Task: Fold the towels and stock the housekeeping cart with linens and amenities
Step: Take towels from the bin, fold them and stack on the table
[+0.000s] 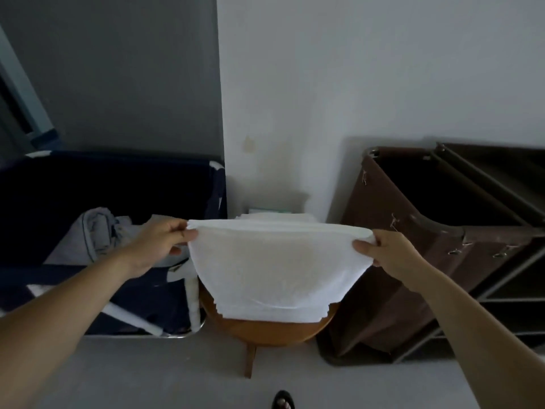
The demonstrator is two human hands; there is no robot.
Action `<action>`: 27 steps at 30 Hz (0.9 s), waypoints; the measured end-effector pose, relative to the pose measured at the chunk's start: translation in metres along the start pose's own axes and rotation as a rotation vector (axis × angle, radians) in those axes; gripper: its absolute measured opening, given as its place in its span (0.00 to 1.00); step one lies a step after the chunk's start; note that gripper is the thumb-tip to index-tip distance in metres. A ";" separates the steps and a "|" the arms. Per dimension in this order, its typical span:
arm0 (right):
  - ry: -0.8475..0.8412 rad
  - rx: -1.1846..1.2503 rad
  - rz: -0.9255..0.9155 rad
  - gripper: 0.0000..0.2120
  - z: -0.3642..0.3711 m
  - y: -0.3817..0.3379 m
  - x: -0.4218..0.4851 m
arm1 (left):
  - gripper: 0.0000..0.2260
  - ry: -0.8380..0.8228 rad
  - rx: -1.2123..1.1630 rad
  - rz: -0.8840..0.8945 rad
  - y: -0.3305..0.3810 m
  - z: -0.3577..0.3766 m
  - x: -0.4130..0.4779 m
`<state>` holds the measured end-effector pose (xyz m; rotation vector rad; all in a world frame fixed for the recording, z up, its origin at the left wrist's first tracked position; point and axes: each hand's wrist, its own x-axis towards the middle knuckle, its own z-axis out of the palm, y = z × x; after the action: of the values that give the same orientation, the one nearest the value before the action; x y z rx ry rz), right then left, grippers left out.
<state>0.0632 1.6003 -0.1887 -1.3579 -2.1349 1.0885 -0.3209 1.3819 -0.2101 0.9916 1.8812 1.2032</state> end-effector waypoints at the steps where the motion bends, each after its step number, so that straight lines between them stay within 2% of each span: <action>1: -0.048 -0.010 0.010 0.08 -0.002 0.005 -0.002 | 0.08 -0.045 -0.011 -0.024 -0.004 -0.003 0.002; 4: -0.175 0.021 0.057 0.08 -0.006 0.014 0.006 | 0.11 -0.206 -0.008 -0.093 -0.009 -0.013 0.016; 7: -0.197 0.061 0.071 0.09 -0.006 0.019 0.037 | 0.14 -0.246 -0.006 -0.166 -0.007 -0.014 0.056; 10: -0.168 0.140 0.097 0.11 0.000 0.027 0.090 | 0.12 -0.207 -0.043 -0.234 -0.004 -0.004 0.116; 14: -0.109 0.237 0.177 0.09 0.022 0.049 0.184 | 0.09 -0.059 -0.070 -0.343 -0.019 0.027 0.210; 17: -0.083 0.321 0.255 0.09 0.048 0.076 0.260 | 0.04 0.030 -0.083 -0.430 -0.042 0.056 0.281; 20: -0.091 0.355 0.381 0.06 0.086 0.110 0.321 | 0.05 0.093 -0.061 -0.510 -0.078 0.084 0.340; 23: -0.100 0.344 0.501 0.07 0.128 0.148 0.355 | 0.10 0.112 -0.021 -0.584 -0.123 0.113 0.374; 27: -0.069 0.327 0.622 0.11 0.153 0.180 0.367 | 0.08 0.133 -0.003 -0.668 -0.160 0.136 0.385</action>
<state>-0.1013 1.9046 -0.4543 -1.8816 -1.4975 1.6437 -0.4261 1.7264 -0.4596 0.2296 2.0697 0.8740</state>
